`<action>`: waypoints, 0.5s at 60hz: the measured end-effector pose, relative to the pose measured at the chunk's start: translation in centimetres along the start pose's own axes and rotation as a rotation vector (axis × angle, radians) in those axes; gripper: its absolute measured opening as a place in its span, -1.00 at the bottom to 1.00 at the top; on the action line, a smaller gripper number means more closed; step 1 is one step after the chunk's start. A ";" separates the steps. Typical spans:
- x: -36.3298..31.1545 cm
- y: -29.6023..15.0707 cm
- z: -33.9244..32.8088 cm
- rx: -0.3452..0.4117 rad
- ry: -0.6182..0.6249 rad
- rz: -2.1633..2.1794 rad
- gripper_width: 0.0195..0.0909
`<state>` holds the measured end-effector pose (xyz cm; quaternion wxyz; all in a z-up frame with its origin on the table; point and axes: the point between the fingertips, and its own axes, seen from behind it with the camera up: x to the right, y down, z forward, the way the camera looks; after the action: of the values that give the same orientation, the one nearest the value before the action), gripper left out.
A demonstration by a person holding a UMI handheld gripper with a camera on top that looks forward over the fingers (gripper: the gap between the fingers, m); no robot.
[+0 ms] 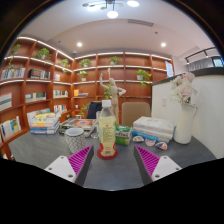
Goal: Pour water
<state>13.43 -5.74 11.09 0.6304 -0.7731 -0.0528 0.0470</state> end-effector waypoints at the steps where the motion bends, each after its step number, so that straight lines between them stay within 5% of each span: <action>1: 0.3 -0.1 -0.4 -0.001 0.005 -0.003 0.74; 30: 2.9 -2.5 -6.3 0.054 0.103 0.013 0.73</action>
<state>17.10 -10.92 14.73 0.6525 -0.7576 -0.0140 0.0129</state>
